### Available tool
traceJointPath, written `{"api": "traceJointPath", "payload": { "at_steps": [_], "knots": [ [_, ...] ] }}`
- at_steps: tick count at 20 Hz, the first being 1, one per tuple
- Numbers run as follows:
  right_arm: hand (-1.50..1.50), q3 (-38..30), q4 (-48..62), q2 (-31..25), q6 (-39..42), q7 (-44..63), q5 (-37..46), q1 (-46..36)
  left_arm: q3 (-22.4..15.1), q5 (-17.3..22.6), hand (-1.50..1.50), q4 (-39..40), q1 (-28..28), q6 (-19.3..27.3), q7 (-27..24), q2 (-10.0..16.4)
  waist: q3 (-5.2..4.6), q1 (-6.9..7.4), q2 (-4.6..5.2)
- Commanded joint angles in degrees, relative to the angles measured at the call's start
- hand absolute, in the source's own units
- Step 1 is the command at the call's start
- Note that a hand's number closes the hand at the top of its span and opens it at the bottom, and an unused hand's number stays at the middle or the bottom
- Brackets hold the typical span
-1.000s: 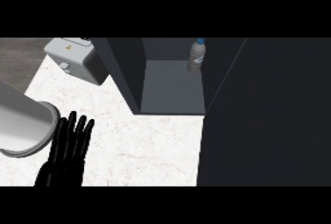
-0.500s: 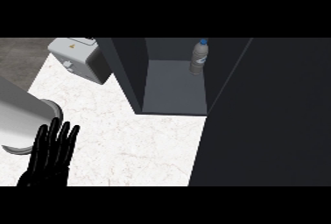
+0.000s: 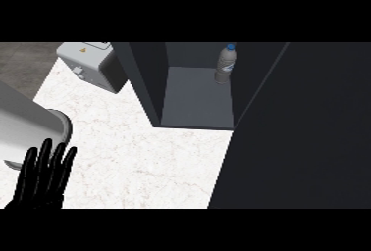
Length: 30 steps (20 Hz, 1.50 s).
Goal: Pick up the bottled water, place it into the cabinet and close the cabinet
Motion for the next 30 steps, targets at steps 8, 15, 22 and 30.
{"api": "traceJointPath", "payload": {
  "at_steps": [8,15,22,30],
  "knots": [
    [1.50,4.72,4.06,6.94,-8.62,4.99,3.33,-10.41,2.51,2.41,-1.50,-0.36,1.42,-4.78,-0.79,2.22,-0.14,1.30,0.55],
    [1.50,3.35,6.09,6.91,-8.97,3.82,1.79,-10.92,3.66,3.12,-1.50,-0.46,2.63,-5.76,-1.10,2.94,-0.09,2.42,0.90],
    [1.50,2.81,7.89,6.92,-8.92,3.17,-4.05,-10.04,4.72,3.94,-1.50,0.35,2.13,-7.90,-1.73,3.41,-0.15,3.97,1.99],
    [1.50,5.25,14.84,5.73,-3.16,7.91,-22.66,-5.32,4.43,3.63,-1.50,-0.88,1.47,-10.16,-1.67,4.59,-0.07,8.31,3.74]
  ]
}}
